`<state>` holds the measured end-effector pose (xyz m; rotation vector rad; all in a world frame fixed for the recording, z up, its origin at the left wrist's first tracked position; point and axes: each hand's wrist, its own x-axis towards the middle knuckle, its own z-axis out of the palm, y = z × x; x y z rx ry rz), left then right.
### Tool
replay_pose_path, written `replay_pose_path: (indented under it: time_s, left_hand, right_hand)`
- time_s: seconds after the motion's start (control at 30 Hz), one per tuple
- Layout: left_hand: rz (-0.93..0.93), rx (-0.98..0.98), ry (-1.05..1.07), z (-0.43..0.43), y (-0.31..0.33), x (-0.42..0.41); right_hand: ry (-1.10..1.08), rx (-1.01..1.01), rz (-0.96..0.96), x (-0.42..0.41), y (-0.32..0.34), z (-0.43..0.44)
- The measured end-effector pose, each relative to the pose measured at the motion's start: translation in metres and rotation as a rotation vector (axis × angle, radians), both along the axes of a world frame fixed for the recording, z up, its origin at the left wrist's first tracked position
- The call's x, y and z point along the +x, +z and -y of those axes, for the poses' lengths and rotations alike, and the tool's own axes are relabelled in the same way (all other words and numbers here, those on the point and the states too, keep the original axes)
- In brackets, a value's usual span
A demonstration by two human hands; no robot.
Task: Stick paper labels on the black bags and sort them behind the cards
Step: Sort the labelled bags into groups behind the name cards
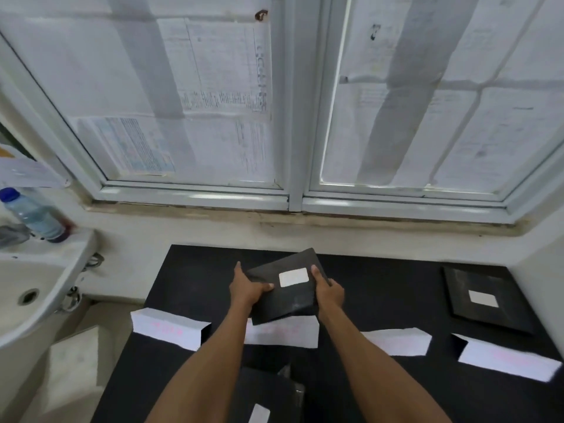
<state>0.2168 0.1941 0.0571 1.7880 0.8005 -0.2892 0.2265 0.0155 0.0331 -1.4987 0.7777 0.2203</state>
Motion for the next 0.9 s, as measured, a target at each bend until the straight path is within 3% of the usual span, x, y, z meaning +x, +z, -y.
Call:
replay_pose_path:
  time_s: [0.17, 0.27, 0.67, 0.9]
  left_hand:
    - [0.083, 0.049, -0.064, -0.03, -0.024, 0.036]
    - [0.092, 0.035, -0.131, -0.037, -0.04, 0.055]
    - [-0.031, -0.228, -0.235, -0.039, -0.077, 0.071]
    - [0.08, -0.048, -0.251, -0.034, -0.049, 0.018]
  right_hand:
    - [0.325, -0.35, -0.048, 0.027, -0.03, -0.013]
    - [0.429, -0.443, -0.117, 0.04, -0.049, -0.02]
    - [0.399, -0.344, -0.191, 0.048, -0.063, -0.031]
    - [0.382, -0.506, -0.06, 0.001, -0.035, -0.03]
